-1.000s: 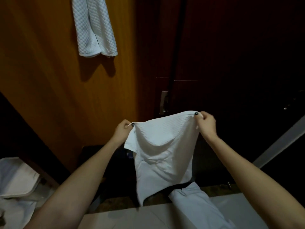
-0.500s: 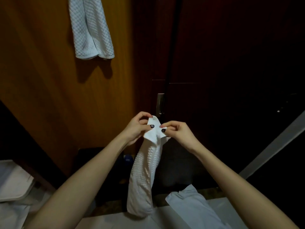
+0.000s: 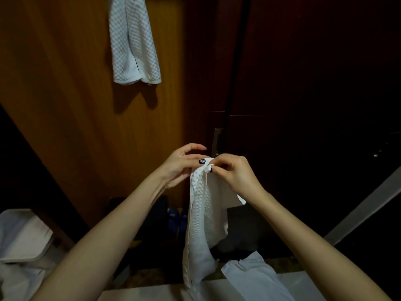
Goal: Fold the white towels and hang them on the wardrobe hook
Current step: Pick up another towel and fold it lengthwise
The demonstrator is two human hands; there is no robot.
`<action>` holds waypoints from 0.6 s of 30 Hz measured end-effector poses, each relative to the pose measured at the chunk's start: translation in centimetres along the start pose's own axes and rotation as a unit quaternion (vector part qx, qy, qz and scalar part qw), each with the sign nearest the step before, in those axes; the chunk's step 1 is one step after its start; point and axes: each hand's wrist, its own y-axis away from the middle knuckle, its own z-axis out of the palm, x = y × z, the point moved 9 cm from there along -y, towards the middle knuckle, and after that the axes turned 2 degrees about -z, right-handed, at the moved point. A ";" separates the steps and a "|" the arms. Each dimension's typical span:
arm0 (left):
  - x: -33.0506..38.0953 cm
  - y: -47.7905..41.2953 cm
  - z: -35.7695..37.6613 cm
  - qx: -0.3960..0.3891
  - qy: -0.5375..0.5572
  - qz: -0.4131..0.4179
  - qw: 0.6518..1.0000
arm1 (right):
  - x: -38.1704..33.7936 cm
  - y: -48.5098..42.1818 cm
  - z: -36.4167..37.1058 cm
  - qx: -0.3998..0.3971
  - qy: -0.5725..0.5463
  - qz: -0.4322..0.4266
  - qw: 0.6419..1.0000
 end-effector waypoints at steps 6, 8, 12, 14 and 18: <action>1.8 0.1 0.3 0.043 -0.066 0.060 0.995 | -0.1 -0.7 -0.9 0.012 0.025 0.032 0.999; 2.2 0.2 0.1 0.068 -0.089 0.095 0.989 | -0.2 -0.8 -1.1 0.021 0.026 0.049 0.998; 2.0 1.5 0.0 0.119 -0.227 0.155 0.954 | 0.3 -1.2 -1.7 0.050 0.034 0.075 0.995; 1.1 2.1 0.4 0.121 -0.270 0.167 0.941 | 0.6 -1.1 -1.8 0.056 0.035 0.080 0.995; 1.0 3.4 0.1 0.181 -0.271 0.215 0.921 | 0.4 -0.9 -1.3 0.046 0.035 0.077 0.995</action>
